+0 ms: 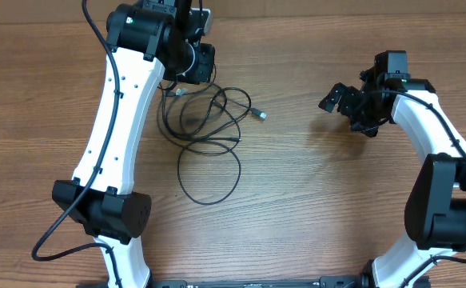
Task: Untangle cables
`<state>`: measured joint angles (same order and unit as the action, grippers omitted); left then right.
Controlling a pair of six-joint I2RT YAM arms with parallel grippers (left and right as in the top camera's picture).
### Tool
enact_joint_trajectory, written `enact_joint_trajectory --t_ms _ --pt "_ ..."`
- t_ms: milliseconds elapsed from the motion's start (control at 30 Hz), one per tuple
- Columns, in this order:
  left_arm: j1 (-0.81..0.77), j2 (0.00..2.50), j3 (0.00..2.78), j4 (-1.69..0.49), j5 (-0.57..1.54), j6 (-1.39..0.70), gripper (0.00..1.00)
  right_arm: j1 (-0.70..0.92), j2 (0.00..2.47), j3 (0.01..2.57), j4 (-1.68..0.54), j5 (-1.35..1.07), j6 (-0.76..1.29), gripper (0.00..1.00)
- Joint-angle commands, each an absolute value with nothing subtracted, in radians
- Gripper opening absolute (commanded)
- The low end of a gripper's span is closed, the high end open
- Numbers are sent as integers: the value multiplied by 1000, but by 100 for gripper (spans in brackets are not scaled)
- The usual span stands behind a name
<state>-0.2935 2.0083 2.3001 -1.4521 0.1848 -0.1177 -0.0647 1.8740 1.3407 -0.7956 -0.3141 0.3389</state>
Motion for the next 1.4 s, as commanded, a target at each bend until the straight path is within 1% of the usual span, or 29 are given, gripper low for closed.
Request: enact_joint_trajectory --t_ms 0,33,100,200,367,533,667,733,900,1000,1133,1167,1233,1367 --pt "-288 1987 2321 -1466 249 -84 4 -66 1866 1349 -791 -311 332 100" --pt "-288 1987 2321 -1470 240 -85 5 -66 1866 1349 -791 -311 332 100" --pt "-288 1988 2321 -1487 229 -85 17 -66 1866 1349 -791 -311 332 100" --pt "-289 1990 2319 -1522 220 -85 23 -66 1866 1349 -791 -311 332 100" --pt "-289 1991 2286 -1544 165 -92 21 -66 1866 1349 -791 -311 332 100" --pt "-292 1991 2178 -1510 165 -120 24 -66 1866 1349 -791 -311 332 100" --pt "-294 1991 2046 -1443 165 -121 27 -66 1866 1349 -791 -311 332 100" --pt "-295 1991 1919 -1366 165 -144 30 -66 1866 1349 -791 -311 332 100" --pt "-295 1991 1790 -1250 165 -162 33 -66 1866 1349 -791 -311 332 100" --pt "-295 1991 1735 -1168 165 -165 30 -66 1866 1349 -791 -311 332 100" --pt "-295 1991 1662 -990 164 -165 14 -66 1866 1349 -791 -311 332 100" --pt "-295 1991 1645 -946 159 -165 12 -66 1866 1349 -791 -311 332 100" --pt "-295 1991 1610 -863 124 -165 4 -66 1866 1349 -791 -311 332 100" --pt "-295 1991 1518 -677 14 -165 5 -66 1866 1349 -791 -311 332 100"
